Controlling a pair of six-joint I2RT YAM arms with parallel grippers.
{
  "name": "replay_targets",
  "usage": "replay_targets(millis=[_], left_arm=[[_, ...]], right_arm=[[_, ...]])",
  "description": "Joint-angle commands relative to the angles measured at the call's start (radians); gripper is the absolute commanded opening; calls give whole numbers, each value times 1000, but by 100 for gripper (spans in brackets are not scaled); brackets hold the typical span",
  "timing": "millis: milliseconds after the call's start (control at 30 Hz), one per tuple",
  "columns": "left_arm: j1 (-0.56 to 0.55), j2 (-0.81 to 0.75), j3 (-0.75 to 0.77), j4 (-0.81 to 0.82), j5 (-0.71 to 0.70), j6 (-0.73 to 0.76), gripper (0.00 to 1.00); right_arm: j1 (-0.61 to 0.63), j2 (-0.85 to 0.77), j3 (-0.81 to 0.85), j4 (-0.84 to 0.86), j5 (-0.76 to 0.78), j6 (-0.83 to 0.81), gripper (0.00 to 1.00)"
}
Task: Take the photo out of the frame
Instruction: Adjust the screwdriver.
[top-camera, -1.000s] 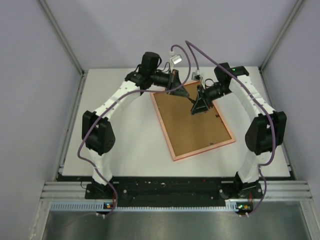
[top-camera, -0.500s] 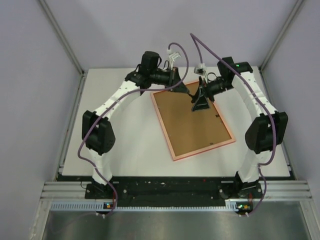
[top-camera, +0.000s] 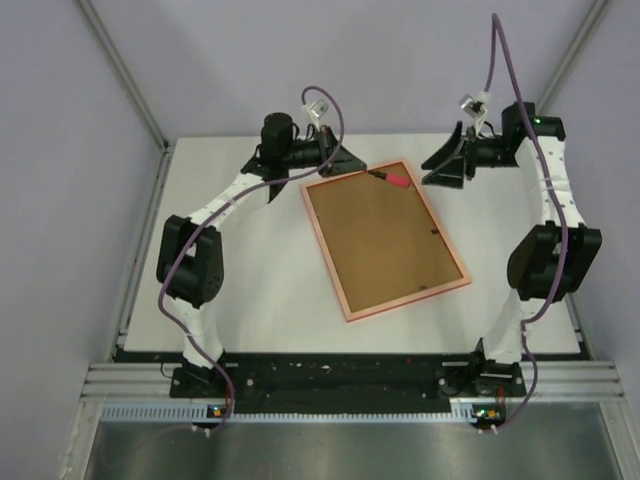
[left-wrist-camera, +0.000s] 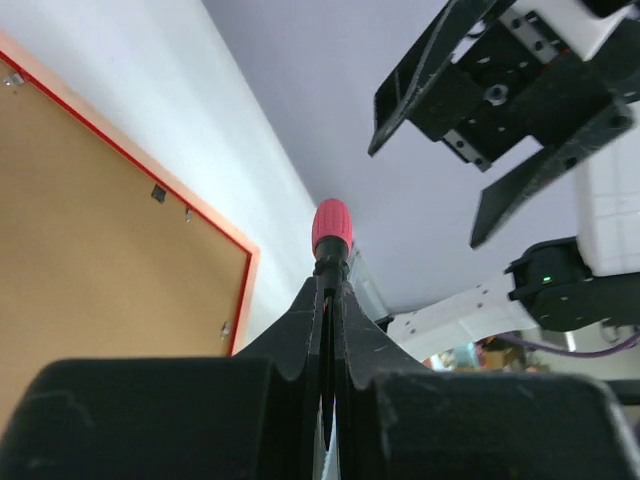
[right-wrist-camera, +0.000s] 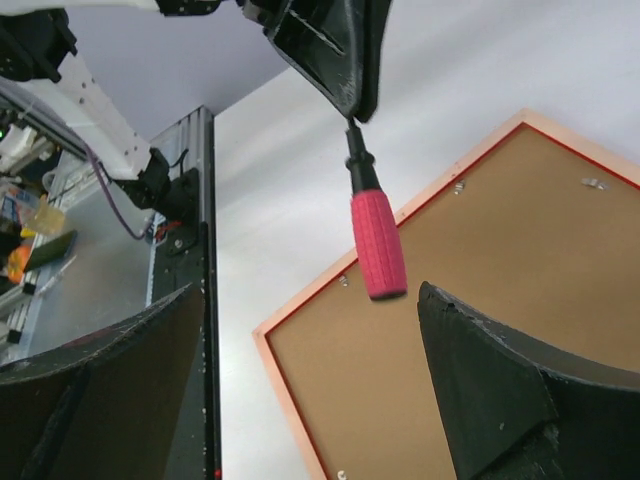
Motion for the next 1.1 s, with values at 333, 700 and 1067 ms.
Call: replay_targets(millis=[333, 700, 1067], left_arm=[[-22, 4, -122, 720, -10, -467, 0], [-19, 85, -55, 759, -16, -475, 0], [-38, 136, -44, 831, -33, -515, 0]], right_arm=[[14, 123, 5, -155, -257, -121, 86], [69, 73, 62, -153, -259, -125, 84], [78, 91, 151, -155, -257, -82, 73]])
